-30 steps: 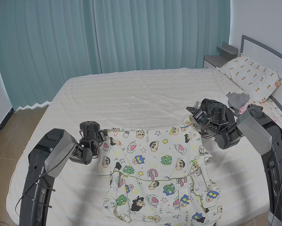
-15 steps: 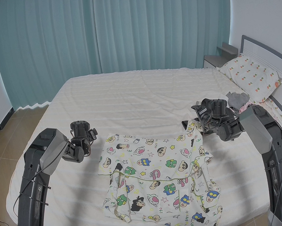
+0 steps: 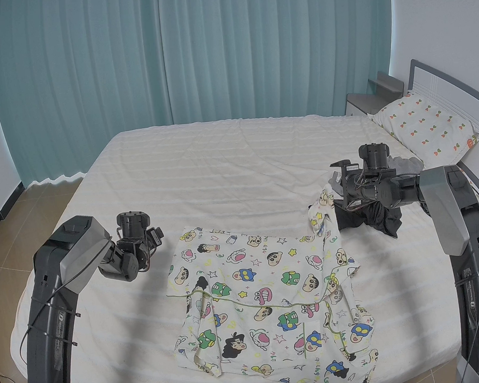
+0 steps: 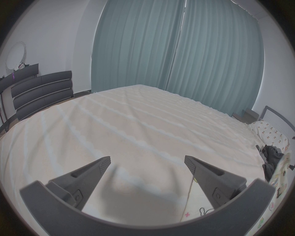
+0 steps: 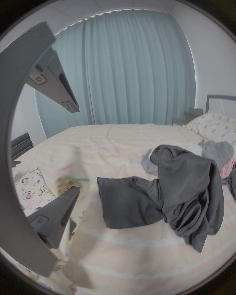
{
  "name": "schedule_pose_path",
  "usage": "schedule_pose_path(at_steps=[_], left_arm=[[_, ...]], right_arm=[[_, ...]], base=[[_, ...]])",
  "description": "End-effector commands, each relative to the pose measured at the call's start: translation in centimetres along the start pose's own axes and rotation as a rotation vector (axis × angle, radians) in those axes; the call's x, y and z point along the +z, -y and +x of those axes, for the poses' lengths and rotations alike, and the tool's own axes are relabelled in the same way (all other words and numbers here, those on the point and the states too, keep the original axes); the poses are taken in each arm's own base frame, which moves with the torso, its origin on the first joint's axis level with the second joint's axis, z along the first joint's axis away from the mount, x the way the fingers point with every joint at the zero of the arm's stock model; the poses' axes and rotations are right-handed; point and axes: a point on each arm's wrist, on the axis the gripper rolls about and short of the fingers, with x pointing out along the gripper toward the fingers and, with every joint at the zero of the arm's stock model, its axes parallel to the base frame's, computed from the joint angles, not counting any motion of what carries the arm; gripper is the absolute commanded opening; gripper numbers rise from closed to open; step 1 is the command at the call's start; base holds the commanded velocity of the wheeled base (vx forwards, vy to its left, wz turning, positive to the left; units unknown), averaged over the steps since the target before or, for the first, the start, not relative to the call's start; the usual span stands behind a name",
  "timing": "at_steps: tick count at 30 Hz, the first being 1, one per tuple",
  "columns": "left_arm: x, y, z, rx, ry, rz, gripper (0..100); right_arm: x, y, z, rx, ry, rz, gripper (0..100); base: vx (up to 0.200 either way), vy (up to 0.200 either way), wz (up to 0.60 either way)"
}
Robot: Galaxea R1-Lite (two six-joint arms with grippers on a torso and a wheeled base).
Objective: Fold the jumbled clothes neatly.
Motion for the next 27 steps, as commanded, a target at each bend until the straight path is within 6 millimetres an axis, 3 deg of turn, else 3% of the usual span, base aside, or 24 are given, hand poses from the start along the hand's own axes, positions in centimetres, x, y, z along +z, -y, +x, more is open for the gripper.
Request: schedule_pose_path(at_steps=[1, 3, 7, 9, 11, 12, 13, 14, 15, 16, 17, 21, 27], left_arm=[[1.6, 0.2, -1.8, -0.034, -0.004, -0.025, 100], [2.0, 0.3, -2.1, -0.041, -0.001, -0.042, 100], [2.8, 0.2, -3.7, -0.064, -0.021, -0.067, 100], [3.5, -0.1, -5.8, -0.11, -0.065, -0.104, 100], [4.2, -0.3, -8.0, -0.159, -0.106, -0.144, 100], [4.5, -0.3, -9.2, -0.187, -0.129, -0.165, 100], [4.5, -0.3, -9.2, -0.187, -0.129, -0.165, 100], [5.0, -0.8, -11.9, -0.233, -0.176, -0.207, 100], [5.0, -0.8, -11.9, -0.233, -0.176, -0.207, 100], [5.1, -1.1, -13.4, -0.252, -0.206, -0.234, 100], [5.2, -1.5, -15.9, -0.293, -0.252, -0.286, 100], [5.0, -2.7, -20.3, -0.393, -0.33, -0.383, 100], [2.5, -3.7, -24.1, -0.458, -0.404, -0.417, 100]], right_arm=[[2.0, -0.1, -0.7, -0.054, 0.013, 0.069, 100], [2.3, 0.5, -0.5, -0.081, 0.016, 0.068, 100], [2.8, -0.7, -1.7, -0.074, 0.017, 0.017, 100], [2.5, -0.6, -3.3, -0.109, -0.019, -0.094, 100], [2.4, -0.5, -3.6, -0.119, -0.028, -0.116, 100], [2.1, 1.0, -5.4, -0.175, -0.064, -0.211, 100], [2.1, 1.0, -5.4, -0.175, -0.064, -0.211, 100], [2.0, 2.5, -7.2, -0.199, -0.09, -0.298, 100], [2.0, 2.5, -7.2, -0.199, -0.09, -0.298, 100], [1.9, 3.6, -8.3, -0.206, -0.109, -0.356, 100], [2.0, 6.0, -10.0, -0.207, -0.149, -0.456, 100], [2.7, 10.7, -13.2, -0.181, -0.213, -0.651, 100], [2.7, 16.7, -15.7, -0.235, -0.29, -0.894, 100]], base=[[0.0, 0.0, 0.0], [0.0, 0.0, 0.0], [0.0, 0.0, 0.0], [0.0, 0.0, 0.0], [0.0, 0.0, 0.0], [0.0, 0.0, 0.0], [0.0, 0.0, 0.0], [0.0, 0.0, 0.0], [0.0, 0.0, 0.0], [0.0, 0.0, 0.0], [0.0, 0.0, 0.0], [0.0, 0.0, 0.0], [0.0, 0.0, 0.0]])
